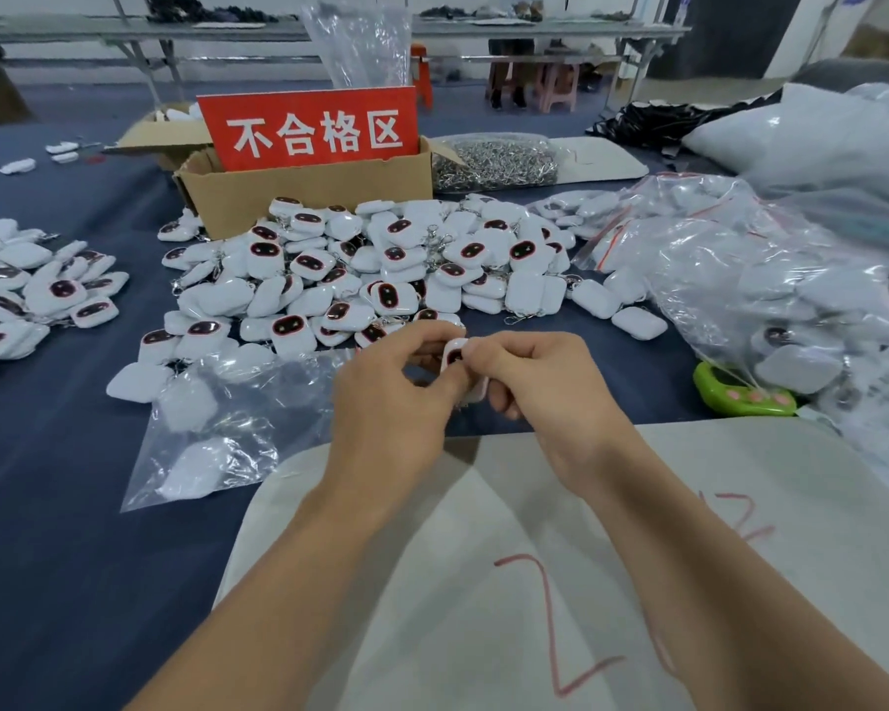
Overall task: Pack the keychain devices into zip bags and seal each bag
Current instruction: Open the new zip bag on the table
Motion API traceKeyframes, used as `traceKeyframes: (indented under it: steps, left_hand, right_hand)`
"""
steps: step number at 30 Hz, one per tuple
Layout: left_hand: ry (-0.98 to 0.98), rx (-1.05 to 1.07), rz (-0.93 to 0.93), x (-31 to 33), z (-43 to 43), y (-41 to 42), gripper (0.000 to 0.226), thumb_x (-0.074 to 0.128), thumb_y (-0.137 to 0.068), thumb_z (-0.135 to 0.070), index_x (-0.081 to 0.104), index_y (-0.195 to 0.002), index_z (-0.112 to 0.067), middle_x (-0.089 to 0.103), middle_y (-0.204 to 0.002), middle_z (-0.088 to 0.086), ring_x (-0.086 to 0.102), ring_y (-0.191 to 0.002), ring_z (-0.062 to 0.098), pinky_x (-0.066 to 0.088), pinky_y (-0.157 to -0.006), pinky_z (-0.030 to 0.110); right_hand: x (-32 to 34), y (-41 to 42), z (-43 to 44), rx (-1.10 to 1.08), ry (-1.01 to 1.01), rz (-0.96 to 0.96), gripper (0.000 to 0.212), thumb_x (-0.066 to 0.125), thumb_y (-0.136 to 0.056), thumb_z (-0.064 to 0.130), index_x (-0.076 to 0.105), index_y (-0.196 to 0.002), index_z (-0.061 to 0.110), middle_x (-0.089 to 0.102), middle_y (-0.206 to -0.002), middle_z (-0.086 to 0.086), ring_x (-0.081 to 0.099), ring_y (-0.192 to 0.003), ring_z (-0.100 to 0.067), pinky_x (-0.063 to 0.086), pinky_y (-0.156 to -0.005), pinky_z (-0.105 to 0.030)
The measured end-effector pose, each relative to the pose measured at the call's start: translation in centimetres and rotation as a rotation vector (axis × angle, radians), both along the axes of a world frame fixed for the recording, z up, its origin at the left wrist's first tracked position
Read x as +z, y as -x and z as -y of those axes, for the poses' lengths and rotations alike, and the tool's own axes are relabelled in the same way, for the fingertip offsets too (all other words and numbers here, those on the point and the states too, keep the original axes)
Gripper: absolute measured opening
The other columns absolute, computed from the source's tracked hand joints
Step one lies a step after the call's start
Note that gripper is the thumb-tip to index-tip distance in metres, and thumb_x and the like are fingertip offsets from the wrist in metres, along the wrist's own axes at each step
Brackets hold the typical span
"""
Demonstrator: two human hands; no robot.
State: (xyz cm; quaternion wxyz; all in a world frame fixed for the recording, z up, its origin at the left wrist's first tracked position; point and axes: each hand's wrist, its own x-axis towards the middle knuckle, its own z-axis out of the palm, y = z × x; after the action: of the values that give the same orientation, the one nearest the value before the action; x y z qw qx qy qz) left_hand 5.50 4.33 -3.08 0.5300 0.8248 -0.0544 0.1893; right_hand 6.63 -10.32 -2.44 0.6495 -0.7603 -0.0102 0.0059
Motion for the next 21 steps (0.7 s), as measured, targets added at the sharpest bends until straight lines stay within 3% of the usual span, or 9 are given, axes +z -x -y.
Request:
traceKeyframes:
  steps: [3, 6, 8, 12, 15, 17, 21]
  left_hand:
    - [0.255, -0.040, -0.101, 0.24, 0.01, -0.20, 0.031, 0.079, -0.088, -0.012, 0.076, -0.090, -0.043, 0.077, -0.084, -0.015, 0.070, -0.074, 0.003, 0.056, -0.076, 0.025]
    - [0.408, -0.052, -0.184, 0.37, 0.03, -0.36, 0.025, 0.073, -0.093, -0.007, 0.079, -0.096, -0.031, 0.077, -0.079, -0.008, 0.062, -0.060, 0.006, 0.052, -0.064, 0.019]
    - [0.400, -0.055, -0.213, 0.22, 0.11, -0.36, 0.023, 0.072, -0.094, -0.012, 0.080, -0.094, -0.033, 0.079, -0.083, -0.007, 0.063, -0.059, 0.007, 0.053, -0.063, 0.020]
    - [0.320, -0.078, -0.244, -0.12, 0.27, -0.16, 0.018, 0.067, -0.087, -0.033, 0.081, -0.089, -0.045, 0.078, -0.085, -0.008, 0.072, -0.082, 0.012, 0.058, -0.085, 0.039]
    - [0.359, -0.099, -0.250, -0.03, 0.21, -0.09, 0.020, 0.068, -0.087, -0.029, 0.082, -0.086, -0.044, 0.078, -0.085, 0.003, 0.070, -0.081, 0.013, 0.057, -0.090, 0.045]
    - [0.415, -0.108, -0.271, 0.11, 0.17, -0.21, 0.021, 0.070, -0.084, -0.026, 0.083, -0.087, -0.042, 0.080, -0.090, 0.000, 0.075, -0.093, 0.021, 0.057, -0.097, 0.049]
    - [0.474, -0.124, -0.348, 0.21, 0.28, -0.61, 0.025, 0.071, -0.087, -0.022, 0.082, -0.108, -0.025, 0.080, -0.102, 0.000, 0.074, -0.104, 0.028, 0.056, -0.100, 0.052]
  right_hand:
    - [0.19, 0.04, -0.04, 0.049, -0.093, -0.045, 0.024, 0.065, -0.082, 0.032, 0.080, -0.083, 0.014, 0.060, -0.064, -0.002, 0.047, -0.060, -0.012, 0.039, -0.057, -0.024]
    - [0.08, -0.02, -0.25, 0.020, -0.133, -0.053, 0.021, 0.064, -0.091, 0.027, 0.082, -0.088, 0.018, 0.072, -0.076, -0.005, 0.052, -0.066, -0.012, 0.044, -0.063, -0.027]
    - [-0.09, 0.07, -0.43, -0.031, -0.131, -0.064, 0.024, 0.060, -0.098, 0.026, 0.082, -0.091, 0.021, 0.078, -0.087, -0.012, 0.055, -0.069, -0.015, 0.046, -0.067, -0.032]
    - [-0.02, 0.58, -0.30, 0.033, -0.130, -0.062, 0.023, 0.057, -0.099, 0.016, 0.079, -0.094, 0.013, 0.077, -0.088, -0.017, 0.061, -0.064, -0.021, 0.049, -0.056, -0.024]
    - [0.24, 0.74, -0.19, 0.085, -0.170, -0.080, 0.020, 0.058, -0.097, 0.006, 0.077, -0.095, 0.011, 0.078, -0.087, -0.015, 0.065, -0.067, -0.021, 0.050, -0.055, -0.021]
    - [0.27, 0.68, -0.27, 0.089, -0.196, -0.081, 0.021, 0.057, -0.097, 0.003, 0.077, -0.096, 0.009, 0.077, -0.088, -0.016, 0.067, -0.070, -0.020, 0.051, -0.057, -0.021]
    - [0.36, 0.41, -0.11, 0.087, -0.164, -0.062, 0.020, 0.060, -0.098, 0.005, 0.078, -0.094, 0.011, 0.078, -0.091, -0.017, 0.066, -0.078, -0.020, 0.049, -0.064, -0.025]
